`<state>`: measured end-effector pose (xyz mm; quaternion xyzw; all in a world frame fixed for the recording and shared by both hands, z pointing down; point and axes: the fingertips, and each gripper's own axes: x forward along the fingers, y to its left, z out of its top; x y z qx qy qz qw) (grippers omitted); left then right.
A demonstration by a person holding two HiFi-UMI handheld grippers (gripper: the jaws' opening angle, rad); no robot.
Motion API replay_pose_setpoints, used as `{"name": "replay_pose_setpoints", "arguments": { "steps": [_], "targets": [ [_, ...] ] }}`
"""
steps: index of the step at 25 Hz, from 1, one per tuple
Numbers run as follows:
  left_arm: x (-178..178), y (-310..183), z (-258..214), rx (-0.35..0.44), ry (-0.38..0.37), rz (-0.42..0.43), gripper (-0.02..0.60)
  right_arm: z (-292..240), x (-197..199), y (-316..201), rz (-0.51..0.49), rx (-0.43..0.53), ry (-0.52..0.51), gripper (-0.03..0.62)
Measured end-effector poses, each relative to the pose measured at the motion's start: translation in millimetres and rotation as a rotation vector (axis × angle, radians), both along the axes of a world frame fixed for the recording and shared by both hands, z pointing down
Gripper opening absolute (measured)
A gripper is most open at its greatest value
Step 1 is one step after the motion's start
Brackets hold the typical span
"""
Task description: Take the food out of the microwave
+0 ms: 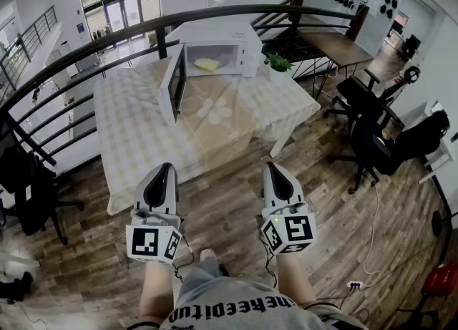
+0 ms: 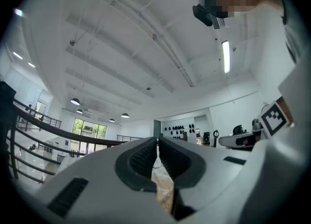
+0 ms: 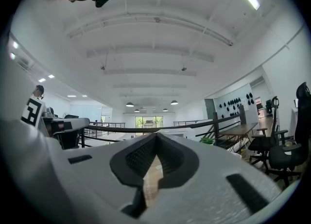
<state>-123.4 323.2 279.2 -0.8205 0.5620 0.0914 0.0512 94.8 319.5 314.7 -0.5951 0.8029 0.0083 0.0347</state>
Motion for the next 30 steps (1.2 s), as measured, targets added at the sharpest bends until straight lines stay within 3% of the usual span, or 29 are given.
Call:
{"name": "replay_pose_setpoints", "arguments": {
  "steps": [18,30],
  "targets": [
    [7,-30,-3,0.019,0.001,0.028,0.015,-3,4,-27,0.018,0.031,-0.025,0.005],
    [-13,-67,0,0.035,-0.005,0.079,0.015,-4,-24,-57,0.024,0.051,-0.026,0.005]
  ]
}}
